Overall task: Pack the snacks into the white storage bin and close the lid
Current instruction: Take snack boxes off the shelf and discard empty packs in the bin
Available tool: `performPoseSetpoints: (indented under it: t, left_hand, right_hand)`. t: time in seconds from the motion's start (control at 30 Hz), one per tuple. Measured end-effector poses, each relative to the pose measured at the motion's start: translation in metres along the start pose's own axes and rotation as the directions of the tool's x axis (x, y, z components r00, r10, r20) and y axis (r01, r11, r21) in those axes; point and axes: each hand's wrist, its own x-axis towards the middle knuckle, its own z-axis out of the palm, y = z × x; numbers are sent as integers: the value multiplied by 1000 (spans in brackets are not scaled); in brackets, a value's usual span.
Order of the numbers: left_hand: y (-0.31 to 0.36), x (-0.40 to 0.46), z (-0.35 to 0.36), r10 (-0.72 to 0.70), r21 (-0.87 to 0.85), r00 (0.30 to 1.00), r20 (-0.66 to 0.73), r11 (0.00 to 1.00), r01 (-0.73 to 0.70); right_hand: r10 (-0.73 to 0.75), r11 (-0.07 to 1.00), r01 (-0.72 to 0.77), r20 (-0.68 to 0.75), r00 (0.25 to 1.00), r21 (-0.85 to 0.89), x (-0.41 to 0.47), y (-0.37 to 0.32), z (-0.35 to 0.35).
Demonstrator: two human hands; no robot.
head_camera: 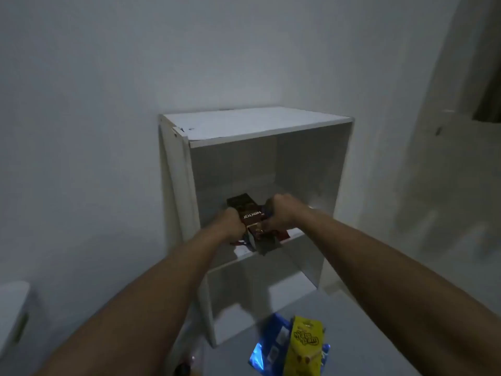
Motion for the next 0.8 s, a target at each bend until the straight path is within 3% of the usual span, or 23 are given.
performPoseSetpoints:
  t: [0.2,0.47,0.67,0.8]
  left_hand:
    - [1,18,13,-212,22,971,-110,976,216]
    - [1,37,27,-336,-137,930,-149,938,317]
    - [-27,88,56,-419,-246,905,-77,887,390]
    - [-20,96,59,-441,-299,889,-121,871,391]
  right_hand:
    - [34,997,-36,31,999,72,19,5,26]
    - [85,972,-90,29,996,219,27,28,10]
    - [167,964,-173,43,985,203,20,50,8]
    - [151,965,-156,42,988,209,19,57,12]
